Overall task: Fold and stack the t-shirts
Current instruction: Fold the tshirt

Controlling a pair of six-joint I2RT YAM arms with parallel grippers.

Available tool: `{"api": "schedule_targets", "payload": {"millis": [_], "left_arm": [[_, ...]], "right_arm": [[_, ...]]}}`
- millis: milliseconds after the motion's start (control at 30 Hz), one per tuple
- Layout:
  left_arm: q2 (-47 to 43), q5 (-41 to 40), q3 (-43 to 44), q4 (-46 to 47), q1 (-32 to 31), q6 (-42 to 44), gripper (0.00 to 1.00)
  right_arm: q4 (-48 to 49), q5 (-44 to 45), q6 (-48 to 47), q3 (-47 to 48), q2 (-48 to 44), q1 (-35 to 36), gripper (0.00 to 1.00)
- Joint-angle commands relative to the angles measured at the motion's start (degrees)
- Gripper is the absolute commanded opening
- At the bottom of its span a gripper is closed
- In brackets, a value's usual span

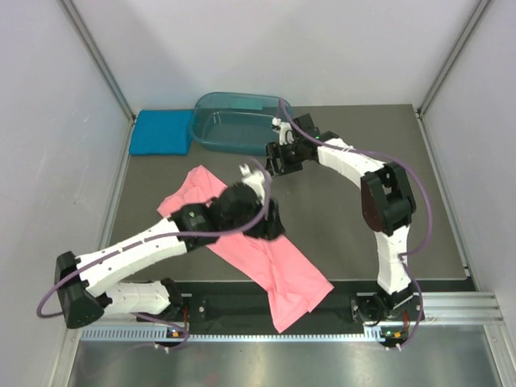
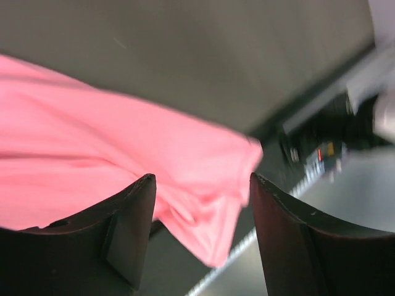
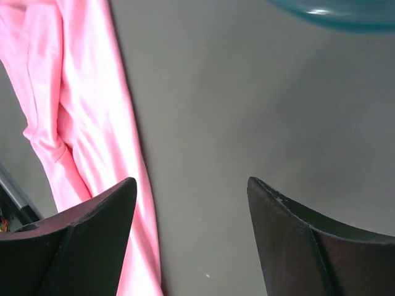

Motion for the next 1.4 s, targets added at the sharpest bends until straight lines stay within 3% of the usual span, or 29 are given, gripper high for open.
{"api": "schedule_targets", "payload": {"millis": [0, 200, 300, 400, 633, 867, 967, 1133, 1333, 1367], "left_arm": [[-3.4, -9.4, 6.5, -2.5, 10.1, 1.9, 0.65], [-2.8, -13.9, 11.0, -6.0, 25.4, -1.1, 0.60], [-2.2, -14.5, 12.1, -6.7, 29.0, -1.3, 0.59], [-3.4, -15.4, 11.6, -6.0, 30.4, -0.9, 0.59], [-5.3, -20.6, 9.7, -11.0, 32.3, -4.5, 0.59], [-7.5, -18.8, 8.1, -10.3, 34.2, -5.4, 0.59], [-7.9, -19.3, 8.1, -11.0, 34.5, -5.4, 0.59], [-8.0, -18.8, 8.8, -11.0, 35.1, -4.5, 0.59], [-8.0, -18.5, 10.4, -11.9, 35.6, -3.7, 0.58], [-8.1, -18.6, 10.6, -12.1, 35.8, -3.5, 0.58]], "right_arm": [[8.3, -2.1, 2.3, 2.6, 1.9, 4.3, 0.71], [15.5, -2.5, 6.6, 6.1, 7.8, 9.2, 0.66], [15.3, -2.2, 7.4, 9.8, 11.6, 11.0, 0.59], [15.3, -1.0, 7.9, 12.0, 14.5, 12.2, 0.49], [17.2, 1.9, 8.1, 15.3, 18.8, 14.0, 0.44], [12.5, 4.0, 7.4, 22.2, 23.6, 15.5, 0.37], [10.7, 4.7, 6.9, 23.3, 24.7, 16.6, 0.28], [7.1, 9.3, 4.3, 23.9, 25.4, 18.6, 0.26], [2.1, 16.7, 4.1, 25.8, 26.6, 18.9, 0.10], [1.4, 17.6, 4.1, 26.2, 26.8, 18.8, 0.03]]}}
